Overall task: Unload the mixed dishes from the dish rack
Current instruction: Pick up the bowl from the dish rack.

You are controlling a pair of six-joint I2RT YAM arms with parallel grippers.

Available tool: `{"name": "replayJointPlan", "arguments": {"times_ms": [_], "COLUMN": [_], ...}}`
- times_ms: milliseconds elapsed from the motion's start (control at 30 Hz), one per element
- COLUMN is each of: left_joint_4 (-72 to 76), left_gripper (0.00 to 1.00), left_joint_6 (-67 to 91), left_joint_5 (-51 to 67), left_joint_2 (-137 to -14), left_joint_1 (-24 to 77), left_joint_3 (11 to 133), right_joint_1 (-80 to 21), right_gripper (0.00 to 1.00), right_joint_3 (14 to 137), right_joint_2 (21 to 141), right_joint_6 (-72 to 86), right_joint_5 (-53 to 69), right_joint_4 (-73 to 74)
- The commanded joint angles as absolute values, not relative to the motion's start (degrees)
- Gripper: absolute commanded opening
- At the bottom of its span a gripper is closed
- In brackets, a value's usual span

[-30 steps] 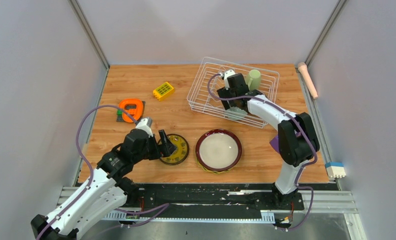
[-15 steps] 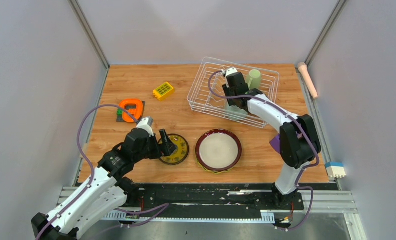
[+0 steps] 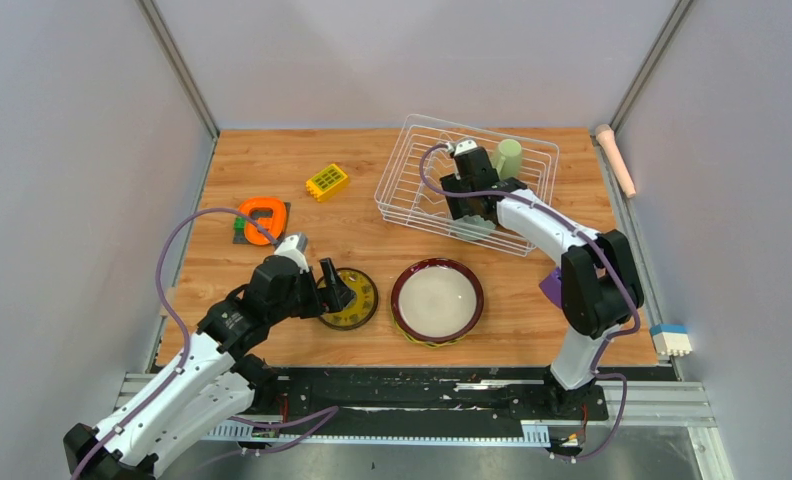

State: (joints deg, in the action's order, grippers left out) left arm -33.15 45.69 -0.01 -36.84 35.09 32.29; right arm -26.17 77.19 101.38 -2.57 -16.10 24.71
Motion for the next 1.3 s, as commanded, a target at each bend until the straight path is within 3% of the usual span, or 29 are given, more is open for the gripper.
{"name": "replayJointPlan", "arguments": {"times_ms": [0,133,167,233,367,800,1267], "left_joint_4": [-31.4,-31.4,-31.3,-31.2,-31.2,-30.4,-29.6], "left_gripper": [1.0,1.0,1.0,1.0,1.0,1.0,1.0], "left_joint_6": [44.8,44.8,44.8,44.5,44.5,44.7,44.1], "left_joint_5": [0.2,0.2,0.2,0.2,0.3,0.8,1.4], "left_joint_2": [-36.6,-36.5,-36.6,-36.8,-37.2,-37.4,-37.3], "left_joint_1": [34.9,34.8,34.8,34.9,34.9,34.8,34.9], "left_joint_3": [32.6,32.4,32.4,32.5,32.7,33.4,35.0], "right_joint_1": [-26.3,-26.9,-26.9,-26.9,-26.9,-26.9,-23.9], "right_gripper": [0.65,0.63,0.6,0.45,0.29,0.01,0.0], "right_joint_3": [78.6,77.9,78.0,78.5,79.3,80.3,74.5], "right_joint_2": [103.5,103.2,103.3,103.5,103.4,94.2,82.4], "right_joint_6": [-0.4,0.9,1.9,3.3,5.2,10.3,20.2], "right_joint_5": [-16.6,-19.0,-19.0,-19.0,-19.2,-27.1,-22.2], "right_joint_4": [26.9,28.7,29.2,30.1,31.8,28.1,16.2]}}
